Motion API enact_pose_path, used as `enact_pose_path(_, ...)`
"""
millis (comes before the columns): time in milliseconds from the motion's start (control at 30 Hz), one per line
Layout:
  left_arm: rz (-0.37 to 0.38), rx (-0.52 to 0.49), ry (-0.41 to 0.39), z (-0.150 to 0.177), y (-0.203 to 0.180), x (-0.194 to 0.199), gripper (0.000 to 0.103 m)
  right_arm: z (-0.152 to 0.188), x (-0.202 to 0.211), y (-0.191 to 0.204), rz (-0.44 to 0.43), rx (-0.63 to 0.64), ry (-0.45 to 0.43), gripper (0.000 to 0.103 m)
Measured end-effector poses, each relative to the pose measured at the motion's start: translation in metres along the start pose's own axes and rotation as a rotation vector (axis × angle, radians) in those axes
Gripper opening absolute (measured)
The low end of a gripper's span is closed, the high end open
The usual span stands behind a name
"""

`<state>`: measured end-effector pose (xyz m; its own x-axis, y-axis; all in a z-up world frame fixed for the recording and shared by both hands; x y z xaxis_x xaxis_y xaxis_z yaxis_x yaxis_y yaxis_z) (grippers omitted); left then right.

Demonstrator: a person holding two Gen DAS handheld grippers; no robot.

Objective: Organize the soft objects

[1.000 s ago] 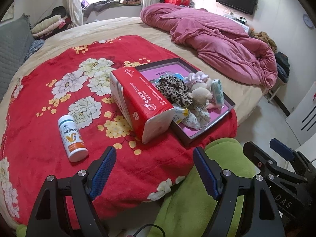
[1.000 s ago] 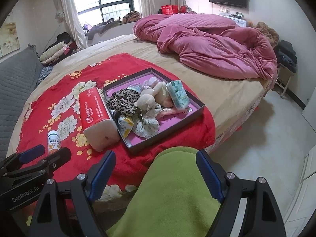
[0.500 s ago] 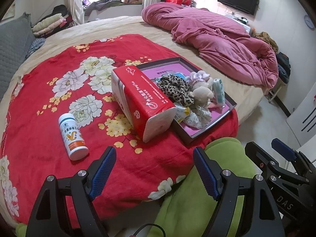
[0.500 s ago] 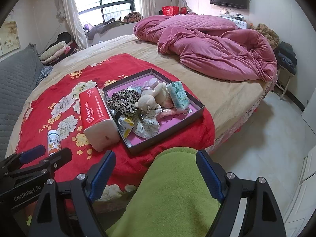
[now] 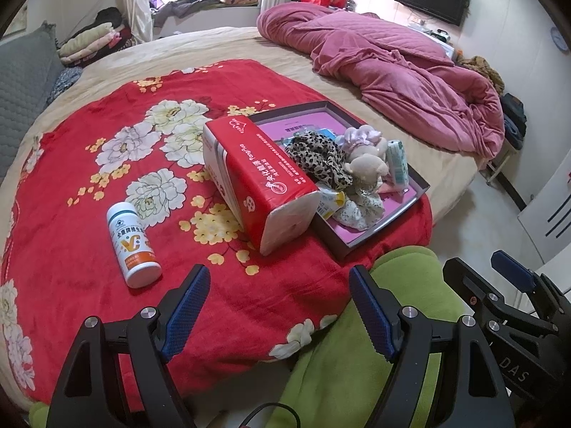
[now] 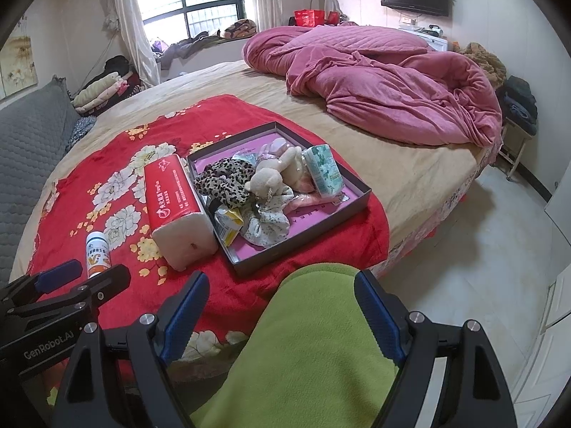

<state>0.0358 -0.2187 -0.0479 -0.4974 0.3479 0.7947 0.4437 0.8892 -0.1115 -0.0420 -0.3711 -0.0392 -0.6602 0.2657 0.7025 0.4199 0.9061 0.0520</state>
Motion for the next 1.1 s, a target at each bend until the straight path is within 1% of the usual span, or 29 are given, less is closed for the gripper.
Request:
enact_pose_path(1000,-0.018,0.008,0.013,0.0037,0.0042,-0.0059,0.081,0.0017,-0.0008,-0.0028,0.003,0.000,0.009,0.083)
enact_pose_path(1100,0.005,0.015,0.014,0.0026,0.0045,-0.0096,0.081,0.0023,-0.0014,-0.0038,0.001,0.002,0.014,0.083)
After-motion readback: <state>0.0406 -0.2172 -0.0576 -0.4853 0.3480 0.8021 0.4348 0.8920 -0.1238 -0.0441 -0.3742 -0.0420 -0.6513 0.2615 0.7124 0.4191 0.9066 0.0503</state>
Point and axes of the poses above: each gripper's, at about its wrist camera, not at the fingertips, and x roughly against the way its jaws point, y to its left, z to its underside, the point moved 9 cm from there along -x, roughly the way its jaws point, and after that the axes turned 2 degrees about -y, right-handed, at the moved point
